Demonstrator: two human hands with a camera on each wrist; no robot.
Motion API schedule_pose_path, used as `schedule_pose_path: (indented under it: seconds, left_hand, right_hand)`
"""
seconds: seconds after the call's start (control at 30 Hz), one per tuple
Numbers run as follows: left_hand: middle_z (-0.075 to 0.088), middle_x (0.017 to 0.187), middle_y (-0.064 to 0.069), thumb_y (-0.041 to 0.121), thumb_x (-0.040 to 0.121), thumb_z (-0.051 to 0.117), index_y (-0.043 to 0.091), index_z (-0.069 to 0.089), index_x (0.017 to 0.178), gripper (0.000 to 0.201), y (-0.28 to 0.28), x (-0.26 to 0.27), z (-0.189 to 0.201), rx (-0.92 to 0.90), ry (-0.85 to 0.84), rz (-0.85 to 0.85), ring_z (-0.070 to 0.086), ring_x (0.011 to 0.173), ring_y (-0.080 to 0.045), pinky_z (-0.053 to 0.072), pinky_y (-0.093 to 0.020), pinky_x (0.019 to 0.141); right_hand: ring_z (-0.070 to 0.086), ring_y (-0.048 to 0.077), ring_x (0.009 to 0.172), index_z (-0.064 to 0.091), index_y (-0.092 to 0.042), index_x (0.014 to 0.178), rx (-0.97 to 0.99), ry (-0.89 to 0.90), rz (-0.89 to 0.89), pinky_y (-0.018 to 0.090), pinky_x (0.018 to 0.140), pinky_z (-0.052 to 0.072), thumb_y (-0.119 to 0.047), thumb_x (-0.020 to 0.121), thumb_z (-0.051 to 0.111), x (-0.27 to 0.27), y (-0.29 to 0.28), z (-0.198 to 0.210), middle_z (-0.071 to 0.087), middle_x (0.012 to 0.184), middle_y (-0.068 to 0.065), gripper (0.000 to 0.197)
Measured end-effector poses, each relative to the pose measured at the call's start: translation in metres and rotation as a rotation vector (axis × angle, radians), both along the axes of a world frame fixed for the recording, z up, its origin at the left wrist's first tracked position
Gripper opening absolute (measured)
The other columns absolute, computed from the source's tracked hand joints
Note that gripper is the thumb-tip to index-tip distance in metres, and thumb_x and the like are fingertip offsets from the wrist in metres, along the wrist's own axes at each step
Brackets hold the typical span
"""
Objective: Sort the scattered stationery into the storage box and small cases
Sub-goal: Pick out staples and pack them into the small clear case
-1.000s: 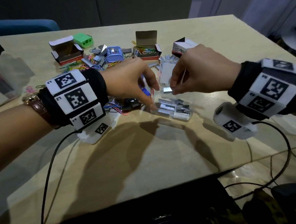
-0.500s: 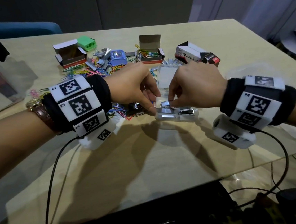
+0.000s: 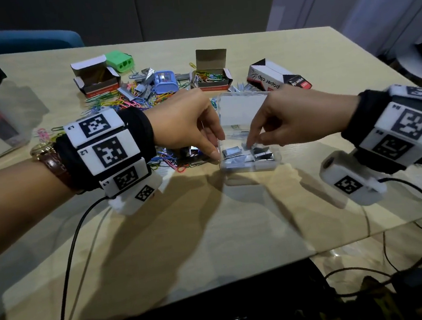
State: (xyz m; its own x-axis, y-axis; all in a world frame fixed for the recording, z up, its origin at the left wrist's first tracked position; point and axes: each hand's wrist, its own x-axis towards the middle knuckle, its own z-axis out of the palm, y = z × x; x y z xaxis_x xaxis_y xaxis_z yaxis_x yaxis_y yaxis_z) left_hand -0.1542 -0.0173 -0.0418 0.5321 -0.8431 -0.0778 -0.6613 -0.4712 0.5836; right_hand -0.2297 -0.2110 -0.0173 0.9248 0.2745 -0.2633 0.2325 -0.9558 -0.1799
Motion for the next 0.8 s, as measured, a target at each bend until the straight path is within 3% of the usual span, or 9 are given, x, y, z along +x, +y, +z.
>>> schedule_pose_path:
  seconds: [0.1, 0.2, 0.37, 0.5, 0.6, 0.73, 0.8]
  left_hand:
    - [0.075, 0.079, 0.004, 0.025, 0.064, 0.087, 0.009, 0.076, 0.096, 0.037, -0.0018, -0.0011, 0.0006, -0.004, -0.020, -0.001, 0.068, 0.072, 0.001, 0.053, -0.019, 0.076]
    - [0.074, 0.078, 0.004, 0.025, 0.064, 0.087, 0.009, 0.076, 0.096, 0.037, -0.0015, -0.0012, 0.0006, -0.004, -0.019, -0.006, 0.068, 0.071, 0.002, 0.054, -0.019, 0.076]
    - [0.075, 0.079, 0.005, 0.025, 0.065, 0.086, 0.010, 0.076, 0.097, 0.037, -0.0015, -0.0009, 0.0007, 0.006, -0.015, -0.011, 0.068, 0.071, 0.003, 0.054, -0.021, 0.078]
    - [0.075, 0.079, 0.005, 0.026, 0.064, 0.086, 0.010, 0.076, 0.097, 0.037, -0.0012, -0.0008, 0.0008, 0.004, 0.000, -0.005, 0.069, 0.071, 0.002, 0.054, -0.022, 0.078]
    - [0.075, 0.078, 0.003, 0.022, 0.065, 0.086, 0.008, 0.076, 0.095, 0.035, -0.0021, -0.0007, 0.0005, -0.006, 0.008, 0.005, 0.068, 0.071, 0.003, 0.054, -0.021, 0.078]
    - [0.076, 0.079, -0.001, 0.016, 0.068, 0.085, 0.006, 0.076, 0.095, 0.030, -0.0023, -0.0005, 0.0002, -0.002, 0.021, 0.006, 0.069, 0.071, 0.002, 0.054, -0.021, 0.078]
    - [0.076, 0.080, -0.001, 0.017, 0.069, 0.084, 0.007, 0.077, 0.094, 0.028, -0.0018, -0.0003, -0.0001, 0.001, 0.016, 0.005, 0.070, 0.071, 0.000, 0.054, -0.024, 0.078]
  right_hand:
    - [0.056, 0.002, 0.057, 0.077, -0.033, 0.096, 0.038, 0.046, -0.028, 0.027, 0.057, 0.044, -0.021, 0.090, 0.063, 0.0014, 0.0001, -0.0074, 0.058, 0.051, -0.028, 0.019]
    - [0.053, -0.001, 0.052, 0.077, -0.031, 0.098, 0.103, 0.099, -0.048, 0.014, 0.049, 0.036, -0.019, 0.092, 0.062, 0.0023, 0.0021, -0.0099, 0.056, 0.046, -0.025, 0.020]
    - [0.053, -0.008, 0.050, 0.077, -0.027, 0.099, 0.176, 0.142, -0.073, 0.007, 0.047, 0.034, -0.018, 0.093, 0.061, 0.0008, 0.0056, -0.0083, 0.055, 0.044, -0.026, 0.019]
    - [0.057, -0.010, 0.056, 0.079, -0.023, 0.089, 0.117, 0.089, -0.083, 0.009, 0.053, 0.040, -0.022, 0.089, 0.067, 0.0040, 0.0015, -0.0086, 0.059, 0.052, -0.031, 0.012]
    - [0.058, -0.006, 0.057, 0.078, -0.020, 0.080, 0.101, 0.107, -0.097, 0.020, 0.059, 0.046, -0.024, 0.089, 0.067, 0.0043, 0.0003, -0.0119, 0.063, 0.055, -0.025, 0.014]
    - [0.055, -0.001, 0.055, 0.078, -0.014, 0.083, 0.181, 0.216, -0.150, 0.016, 0.058, 0.043, -0.025, 0.092, 0.063, 0.0041, -0.0004, -0.0123, 0.067, 0.059, -0.009, 0.021]
    - [0.053, -0.002, 0.050, 0.077, -0.013, 0.081, 0.206, 0.239, -0.160, 0.011, 0.052, 0.038, -0.026, 0.093, 0.063, 0.0021, -0.0014, -0.0126, 0.064, 0.056, -0.012, 0.023]
